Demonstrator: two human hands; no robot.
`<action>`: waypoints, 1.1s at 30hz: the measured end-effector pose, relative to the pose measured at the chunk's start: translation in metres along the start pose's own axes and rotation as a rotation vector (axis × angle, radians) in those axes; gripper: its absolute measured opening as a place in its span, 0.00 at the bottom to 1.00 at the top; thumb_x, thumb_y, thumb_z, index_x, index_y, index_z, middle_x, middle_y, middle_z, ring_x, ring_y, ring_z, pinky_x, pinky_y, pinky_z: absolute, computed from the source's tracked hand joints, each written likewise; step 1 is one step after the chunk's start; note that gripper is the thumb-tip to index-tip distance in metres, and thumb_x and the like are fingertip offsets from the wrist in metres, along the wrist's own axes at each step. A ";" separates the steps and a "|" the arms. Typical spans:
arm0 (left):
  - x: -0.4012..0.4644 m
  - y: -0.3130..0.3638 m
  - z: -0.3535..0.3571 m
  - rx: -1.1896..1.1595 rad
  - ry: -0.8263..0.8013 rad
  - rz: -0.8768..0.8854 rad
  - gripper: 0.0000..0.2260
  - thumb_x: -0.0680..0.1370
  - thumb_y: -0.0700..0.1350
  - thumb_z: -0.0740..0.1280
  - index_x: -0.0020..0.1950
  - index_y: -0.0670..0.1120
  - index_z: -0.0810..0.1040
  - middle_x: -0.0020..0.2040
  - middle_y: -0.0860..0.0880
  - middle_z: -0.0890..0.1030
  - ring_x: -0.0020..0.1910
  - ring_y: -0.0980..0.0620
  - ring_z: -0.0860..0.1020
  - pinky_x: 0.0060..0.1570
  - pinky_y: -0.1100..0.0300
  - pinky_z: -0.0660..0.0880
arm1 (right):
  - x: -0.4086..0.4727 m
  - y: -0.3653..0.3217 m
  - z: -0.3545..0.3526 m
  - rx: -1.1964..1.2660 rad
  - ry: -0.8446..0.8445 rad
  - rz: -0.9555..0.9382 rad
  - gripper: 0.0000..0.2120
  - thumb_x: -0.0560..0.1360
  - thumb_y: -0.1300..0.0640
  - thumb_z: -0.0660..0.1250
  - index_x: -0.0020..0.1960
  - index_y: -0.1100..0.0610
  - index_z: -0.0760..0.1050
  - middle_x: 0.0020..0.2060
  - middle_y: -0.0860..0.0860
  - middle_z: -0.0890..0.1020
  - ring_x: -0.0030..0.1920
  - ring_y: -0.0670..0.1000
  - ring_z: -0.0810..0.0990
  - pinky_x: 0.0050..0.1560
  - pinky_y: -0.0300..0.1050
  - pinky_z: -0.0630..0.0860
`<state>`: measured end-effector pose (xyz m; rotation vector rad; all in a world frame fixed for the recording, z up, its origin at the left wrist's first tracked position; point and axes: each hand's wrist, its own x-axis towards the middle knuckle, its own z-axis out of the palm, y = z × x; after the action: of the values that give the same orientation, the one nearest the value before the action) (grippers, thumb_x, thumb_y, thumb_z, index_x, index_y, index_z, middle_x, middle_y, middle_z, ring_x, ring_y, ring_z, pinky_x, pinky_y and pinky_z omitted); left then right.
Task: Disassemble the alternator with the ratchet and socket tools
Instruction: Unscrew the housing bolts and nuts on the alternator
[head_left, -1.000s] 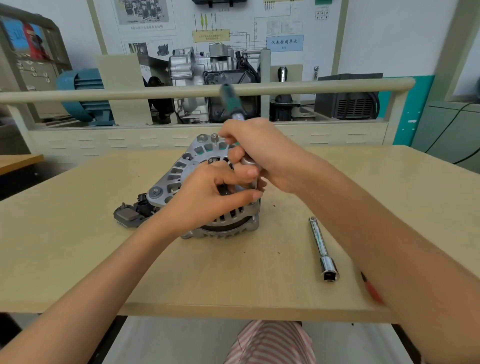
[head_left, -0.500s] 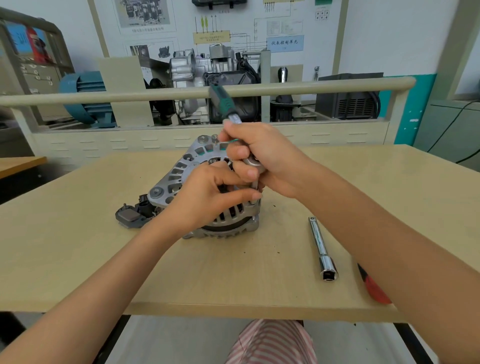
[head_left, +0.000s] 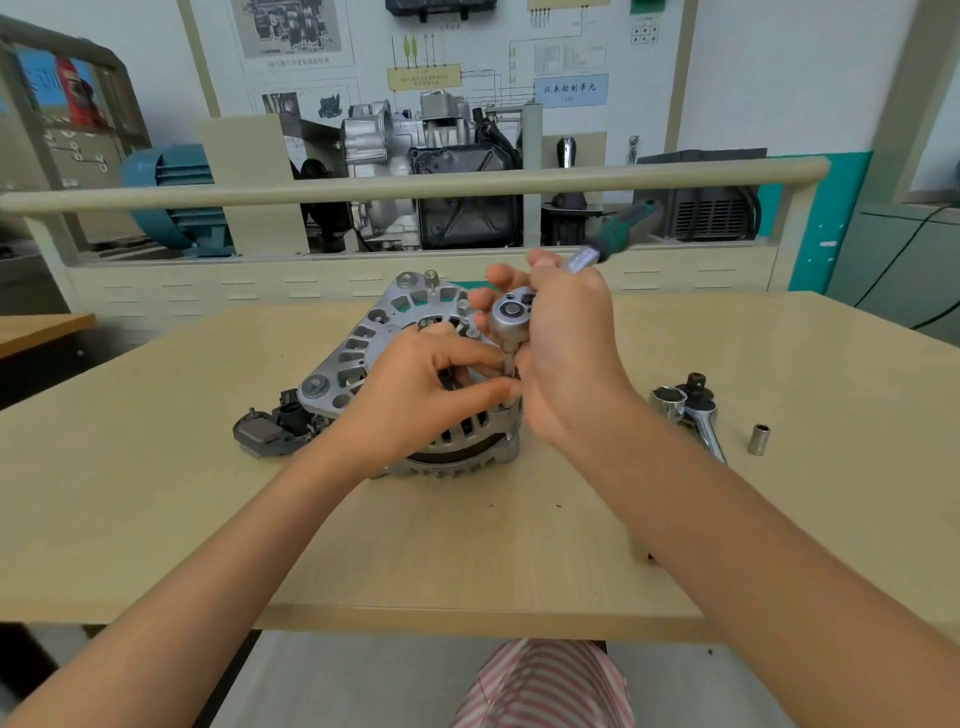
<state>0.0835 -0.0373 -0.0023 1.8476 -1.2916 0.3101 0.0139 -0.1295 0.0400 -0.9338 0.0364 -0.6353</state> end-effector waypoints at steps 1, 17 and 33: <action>0.000 0.001 0.000 -0.001 -0.009 -0.014 0.04 0.70 0.47 0.71 0.44 0.55 0.83 0.35 0.53 0.81 0.36 0.54 0.74 0.39 0.56 0.73 | 0.002 -0.002 0.000 -0.025 -0.030 0.026 0.10 0.82 0.62 0.49 0.44 0.54 0.65 0.30 0.50 0.73 0.22 0.45 0.73 0.23 0.36 0.71; -0.001 0.002 -0.002 -0.131 -0.037 -0.032 0.08 0.71 0.41 0.72 0.49 0.48 0.83 0.48 0.58 0.83 0.52 0.62 0.79 0.54 0.68 0.74 | 0.043 -0.032 0.017 -0.803 -0.920 0.671 0.10 0.81 0.61 0.53 0.49 0.59 0.72 0.17 0.43 0.62 0.15 0.40 0.61 0.17 0.33 0.59; -0.002 0.001 0.001 -0.042 0.042 0.039 0.04 0.69 0.51 0.70 0.39 0.61 0.80 0.31 0.59 0.76 0.33 0.59 0.72 0.37 0.66 0.70 | -0.007 0.005 0.004 -0.110 0.093 -0.050 0.07 0.82 0.59 0.51 0.46 0.53 0.64 0.33 0.49 0.74 0.31 0.46 0.77 0.33 0.43 0.78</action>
<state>0.0816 -0.0371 -0.0036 1.7736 -1.2973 0.3381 0.0122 -0.1209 0.0367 -1.0129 0.1326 -0.7287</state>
